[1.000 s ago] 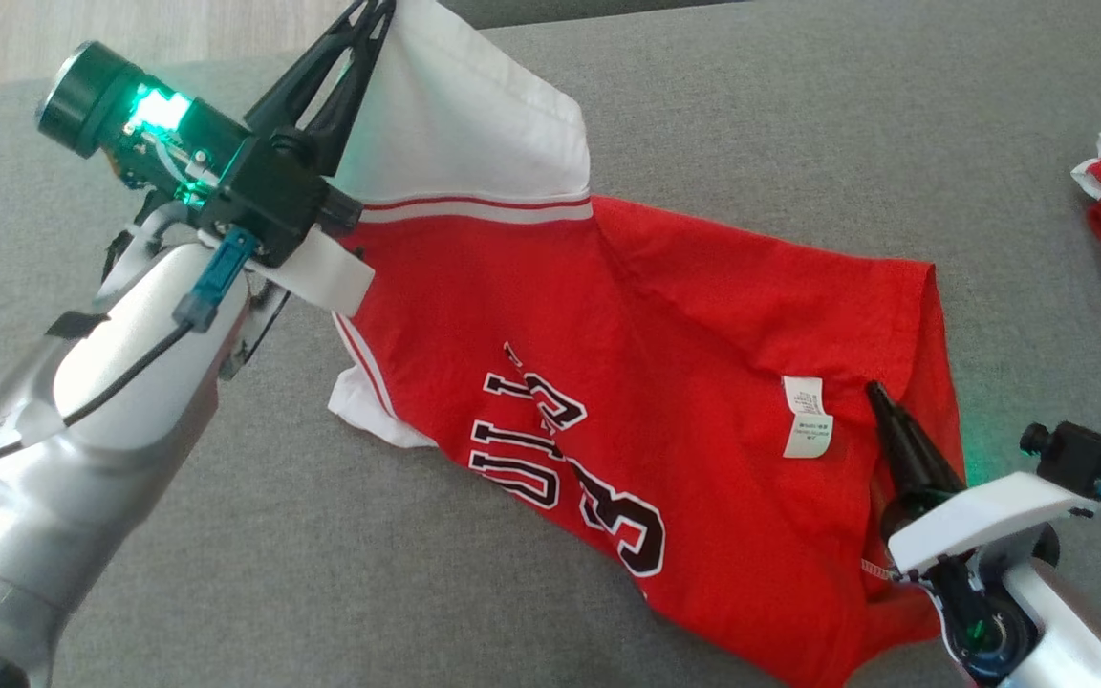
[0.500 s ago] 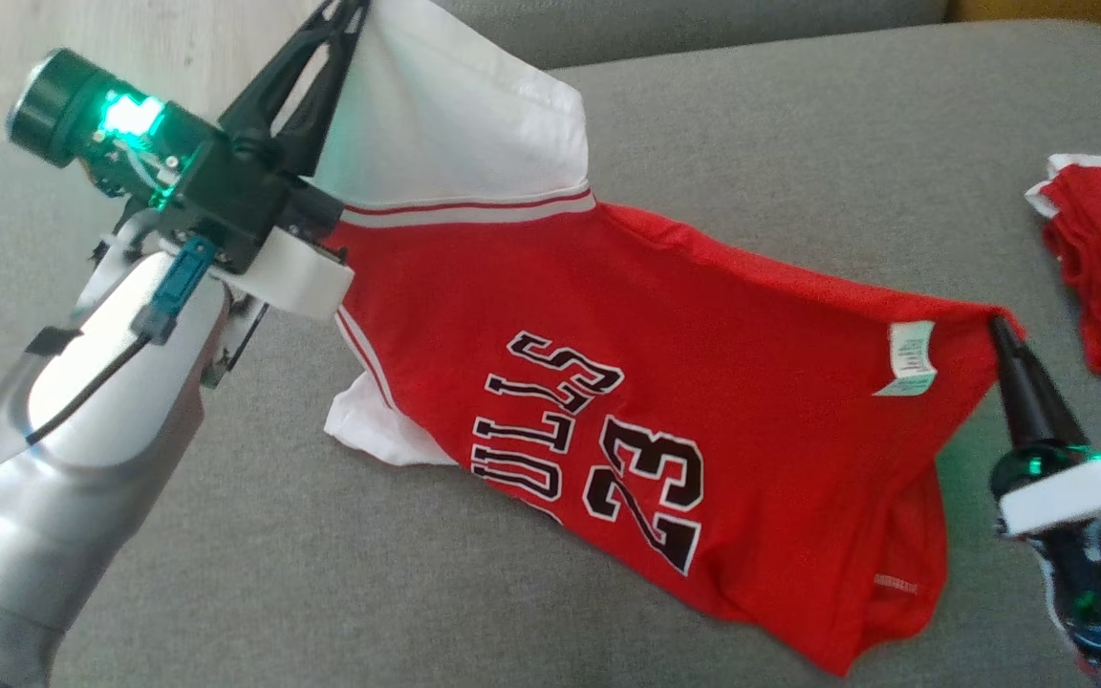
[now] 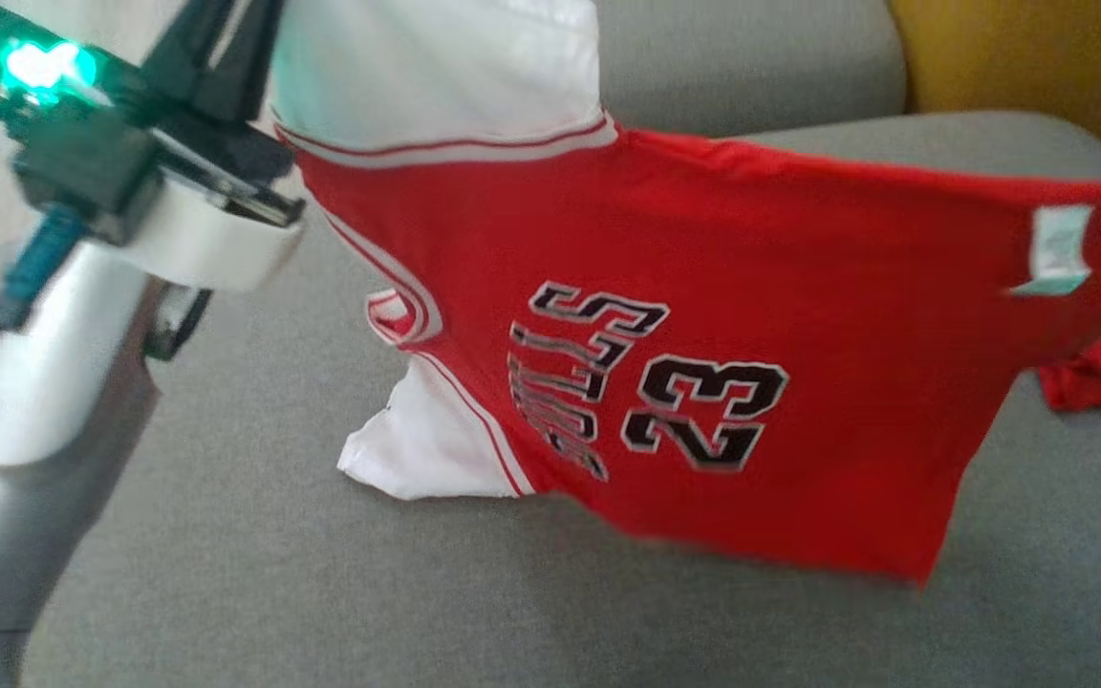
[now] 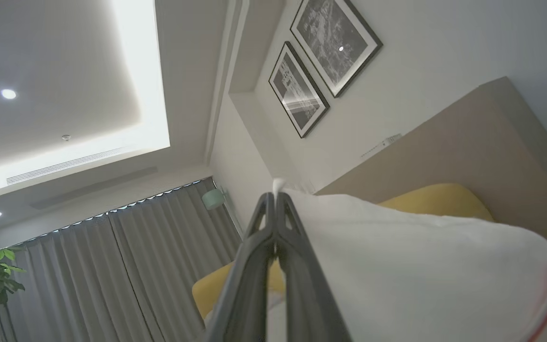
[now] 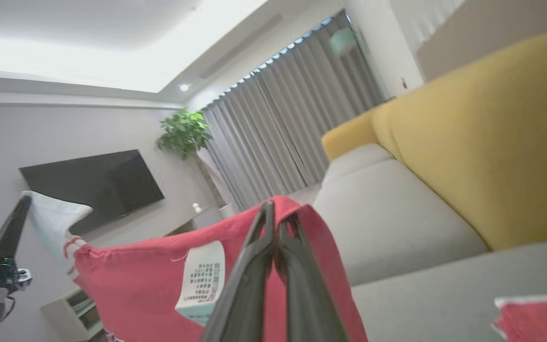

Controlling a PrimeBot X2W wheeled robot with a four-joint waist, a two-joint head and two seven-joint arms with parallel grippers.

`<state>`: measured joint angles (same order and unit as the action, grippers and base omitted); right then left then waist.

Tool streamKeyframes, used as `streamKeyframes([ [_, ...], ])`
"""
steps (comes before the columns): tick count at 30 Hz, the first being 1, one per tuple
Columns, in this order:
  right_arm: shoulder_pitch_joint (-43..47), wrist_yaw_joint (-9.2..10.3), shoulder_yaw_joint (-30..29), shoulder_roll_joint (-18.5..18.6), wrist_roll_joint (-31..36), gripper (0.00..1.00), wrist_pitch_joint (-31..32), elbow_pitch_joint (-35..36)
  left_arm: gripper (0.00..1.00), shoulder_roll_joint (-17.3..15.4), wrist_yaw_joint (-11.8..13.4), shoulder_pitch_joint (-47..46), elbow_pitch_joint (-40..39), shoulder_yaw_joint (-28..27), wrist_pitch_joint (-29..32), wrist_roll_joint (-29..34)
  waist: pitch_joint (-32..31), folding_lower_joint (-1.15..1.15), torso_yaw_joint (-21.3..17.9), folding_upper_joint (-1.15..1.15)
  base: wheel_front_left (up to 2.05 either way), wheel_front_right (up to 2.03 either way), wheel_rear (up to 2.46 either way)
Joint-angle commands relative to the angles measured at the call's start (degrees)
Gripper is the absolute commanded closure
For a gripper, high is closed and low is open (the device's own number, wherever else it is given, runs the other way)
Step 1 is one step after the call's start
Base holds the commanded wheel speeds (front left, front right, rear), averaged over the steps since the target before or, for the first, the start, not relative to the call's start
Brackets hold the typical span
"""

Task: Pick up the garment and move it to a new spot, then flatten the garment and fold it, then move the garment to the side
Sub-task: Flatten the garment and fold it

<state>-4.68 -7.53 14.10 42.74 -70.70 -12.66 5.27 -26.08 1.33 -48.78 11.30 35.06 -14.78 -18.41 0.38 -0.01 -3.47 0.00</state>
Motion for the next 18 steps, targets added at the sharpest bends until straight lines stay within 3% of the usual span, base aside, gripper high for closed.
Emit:
streamKeyframes([
  [1, 0.51, 0.04, -2.82, 5.20, -2.12, 1.00, 1.02, 4.68, 1.00, -3.21, -0.72, -3.39, -2.31, -4.47, -0.21, -1.72, -2.10, 0.01, 0.17, 0.00, 0.00, 0.00, 0.00],
  [6, 2.85, 0.04, -10.13, 12.38, -4.40, 1.00, 3.59, 8.66, 1.00, -5.27, -2.90, -5.80, -3.58, -7.95, 1.16, -6.29, -3.98, 0.01, 0.00, 0.00, 0.00, 0.00, 0.00],
  [10, 2.04, 0.04, -13.19, 15.57, -4.85, 1.00, 6.02, 10.16, 1.00, -5.02, -5.14, -8.27, -5.17, -9.04, 3.43, -10.53, -4.44, 0.01, -0.16, 0.00, 0.00, 0.00, 0.00],
  [14, -3.91, 0.04, -11.82, 15.51, -3.75, 1.00, 8.80, 8.97, 1.00, -3.37, -6.70, -11.84, -3.99, -8.68, 5.85, -14.15, -3.61, 0.01, -0.43, 0.00, 0.00, 0.00, 0.00],
  [18, -15.38, 0.04, -6.32, 11.84, -0.41, 1.00, 11.85, 4.02, 1.00, -1.85, -7.90, -16.61, 1.95, -6.02, 8.92, -15.57, -0.91, 0.01, -0.48, 0.00, 0.00, 0.00, 0.00],
])
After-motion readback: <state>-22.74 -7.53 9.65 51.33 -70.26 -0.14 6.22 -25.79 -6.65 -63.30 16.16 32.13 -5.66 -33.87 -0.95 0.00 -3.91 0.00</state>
